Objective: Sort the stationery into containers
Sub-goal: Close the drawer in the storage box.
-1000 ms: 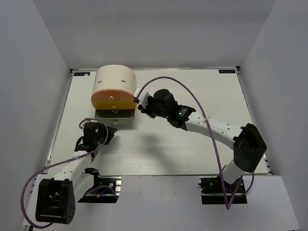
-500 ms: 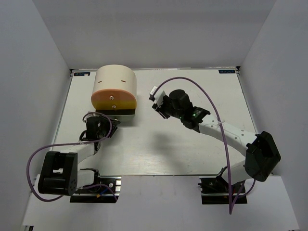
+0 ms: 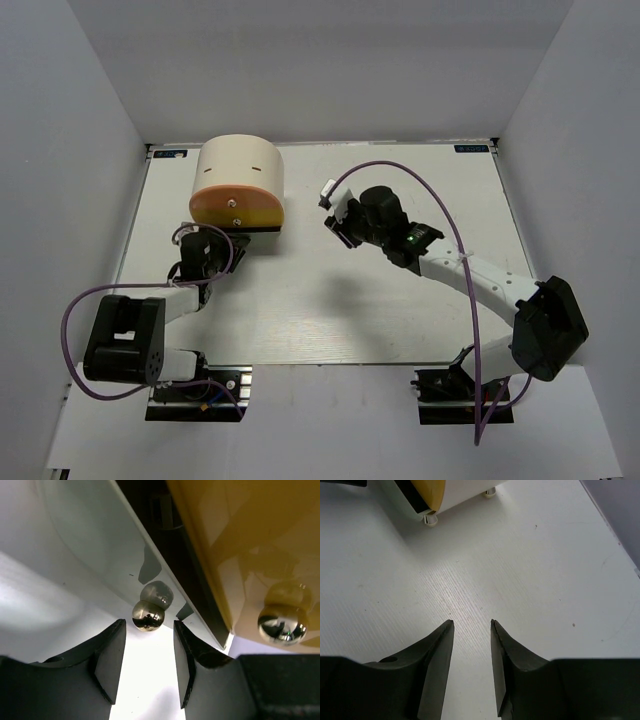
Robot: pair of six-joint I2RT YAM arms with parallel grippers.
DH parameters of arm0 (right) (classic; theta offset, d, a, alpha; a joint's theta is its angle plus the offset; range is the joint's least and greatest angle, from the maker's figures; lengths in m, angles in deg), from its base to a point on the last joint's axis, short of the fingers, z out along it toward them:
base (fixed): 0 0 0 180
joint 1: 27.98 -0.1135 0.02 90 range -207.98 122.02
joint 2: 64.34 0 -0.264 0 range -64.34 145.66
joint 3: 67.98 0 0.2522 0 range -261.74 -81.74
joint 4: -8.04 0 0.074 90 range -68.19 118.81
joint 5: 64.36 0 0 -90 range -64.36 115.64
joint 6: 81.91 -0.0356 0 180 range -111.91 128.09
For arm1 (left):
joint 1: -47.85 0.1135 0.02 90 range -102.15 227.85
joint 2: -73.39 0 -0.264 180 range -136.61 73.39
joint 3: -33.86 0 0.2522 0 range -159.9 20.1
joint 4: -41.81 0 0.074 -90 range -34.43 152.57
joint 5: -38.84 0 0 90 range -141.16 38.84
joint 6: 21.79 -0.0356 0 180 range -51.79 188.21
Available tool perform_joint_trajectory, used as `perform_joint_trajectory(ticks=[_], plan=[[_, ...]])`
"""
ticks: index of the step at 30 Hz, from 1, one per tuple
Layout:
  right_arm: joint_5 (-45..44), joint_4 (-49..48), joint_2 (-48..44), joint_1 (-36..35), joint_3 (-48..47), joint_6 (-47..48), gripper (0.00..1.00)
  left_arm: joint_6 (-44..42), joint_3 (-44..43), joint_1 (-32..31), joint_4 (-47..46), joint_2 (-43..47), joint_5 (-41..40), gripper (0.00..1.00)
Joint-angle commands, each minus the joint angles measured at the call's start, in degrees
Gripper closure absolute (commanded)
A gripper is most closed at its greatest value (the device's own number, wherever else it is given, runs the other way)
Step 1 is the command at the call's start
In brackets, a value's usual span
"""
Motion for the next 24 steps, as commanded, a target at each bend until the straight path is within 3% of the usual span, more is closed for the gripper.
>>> perform_joint_trajectory(ticks=[1,24], plan=[[0.96,-0.46,-2.22,0.68,0.48,-0.98,0.58,1.61,-2.21,0.32,-2.21,-0.7,-2.12,0.48],[1.14,-0.19,-2.22,1.73,1.01,-0.71,0.58,9.97,-1.59,0.32,-14.07,-7.91,-3.18,0.51]])
